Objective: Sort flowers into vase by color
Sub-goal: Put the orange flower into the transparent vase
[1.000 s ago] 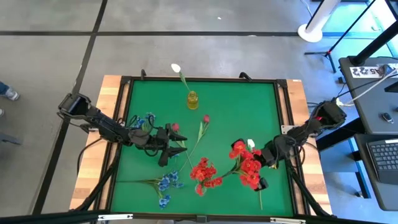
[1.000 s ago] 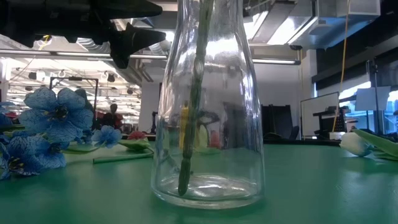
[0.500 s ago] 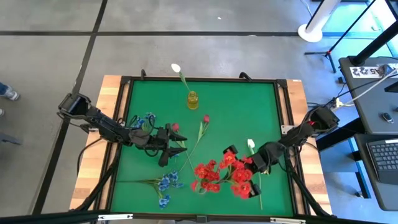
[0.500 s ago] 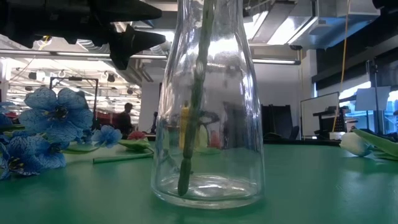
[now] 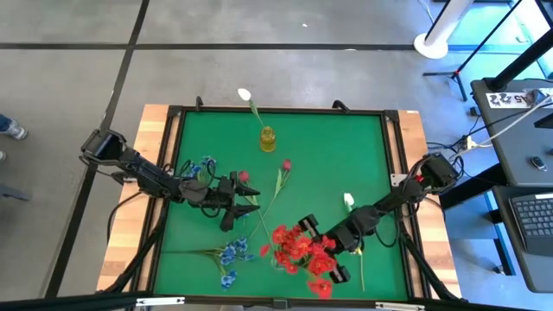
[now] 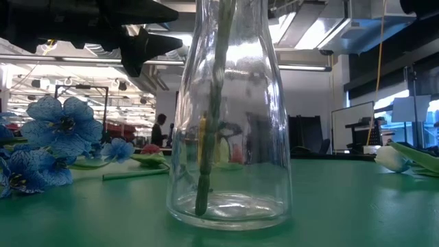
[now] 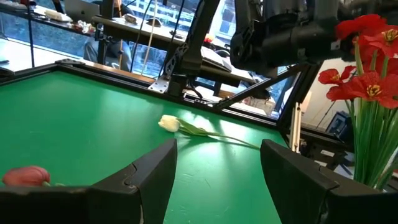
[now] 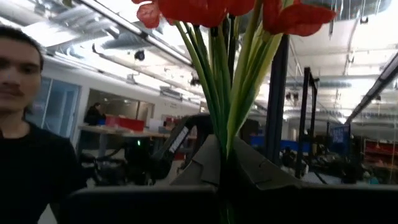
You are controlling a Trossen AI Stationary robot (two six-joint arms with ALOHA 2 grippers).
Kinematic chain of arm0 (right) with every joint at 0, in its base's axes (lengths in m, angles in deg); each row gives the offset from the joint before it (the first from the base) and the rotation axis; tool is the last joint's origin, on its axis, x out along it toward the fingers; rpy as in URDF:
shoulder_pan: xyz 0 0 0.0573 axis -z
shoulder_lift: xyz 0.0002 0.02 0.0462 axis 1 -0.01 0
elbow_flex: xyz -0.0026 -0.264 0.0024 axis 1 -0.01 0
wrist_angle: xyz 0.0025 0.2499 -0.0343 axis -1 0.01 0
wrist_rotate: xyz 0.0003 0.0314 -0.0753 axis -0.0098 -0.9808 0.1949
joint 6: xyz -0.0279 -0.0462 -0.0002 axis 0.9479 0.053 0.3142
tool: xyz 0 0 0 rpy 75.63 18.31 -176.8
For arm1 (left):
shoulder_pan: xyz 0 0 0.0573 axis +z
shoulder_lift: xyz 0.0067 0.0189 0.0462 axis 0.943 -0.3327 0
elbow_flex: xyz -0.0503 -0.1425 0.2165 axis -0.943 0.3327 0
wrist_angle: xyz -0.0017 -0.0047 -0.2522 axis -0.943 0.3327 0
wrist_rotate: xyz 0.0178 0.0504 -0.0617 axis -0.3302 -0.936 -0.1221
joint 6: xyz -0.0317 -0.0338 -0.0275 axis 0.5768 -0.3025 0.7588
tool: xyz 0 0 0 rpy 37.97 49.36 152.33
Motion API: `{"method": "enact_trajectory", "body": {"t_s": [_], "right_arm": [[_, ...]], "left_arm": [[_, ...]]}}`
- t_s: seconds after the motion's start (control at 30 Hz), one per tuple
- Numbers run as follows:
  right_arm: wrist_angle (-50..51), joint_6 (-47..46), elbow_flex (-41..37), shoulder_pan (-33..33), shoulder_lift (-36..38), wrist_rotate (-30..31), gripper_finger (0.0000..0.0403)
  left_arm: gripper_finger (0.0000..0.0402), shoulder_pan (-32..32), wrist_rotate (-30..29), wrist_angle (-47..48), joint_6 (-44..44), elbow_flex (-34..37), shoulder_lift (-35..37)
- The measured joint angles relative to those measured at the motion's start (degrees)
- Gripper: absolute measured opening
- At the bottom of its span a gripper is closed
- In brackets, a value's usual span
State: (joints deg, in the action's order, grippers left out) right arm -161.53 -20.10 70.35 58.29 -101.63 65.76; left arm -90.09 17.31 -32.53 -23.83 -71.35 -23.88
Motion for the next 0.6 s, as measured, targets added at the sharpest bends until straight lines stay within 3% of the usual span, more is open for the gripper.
{"method": "enact_trajectory", "body": {"t_s": [0.27, 0.43, 0.6], "right_arm": [[9.0, 1.1, 0.0, 0.2, 0.0, 5.9, 0.0010], [12.2, -1.5, 0.0, 1.2, 0.0, 5.5, 0.0012], [16.7, -5.8, 0.0, 1.7, 0.0, 4.3, 0.0058]], "left_arm": [[0.0227, 0.0, 0.0, 0.6, 0.0, 0.0, 0.0], [0.0227, 0.0, 0.0, 1.3, 0.0, 0.0, 0.0], [0.0227, 0.0, 0.0, 1.4, 0.0, 0.0, 0.0]]}}
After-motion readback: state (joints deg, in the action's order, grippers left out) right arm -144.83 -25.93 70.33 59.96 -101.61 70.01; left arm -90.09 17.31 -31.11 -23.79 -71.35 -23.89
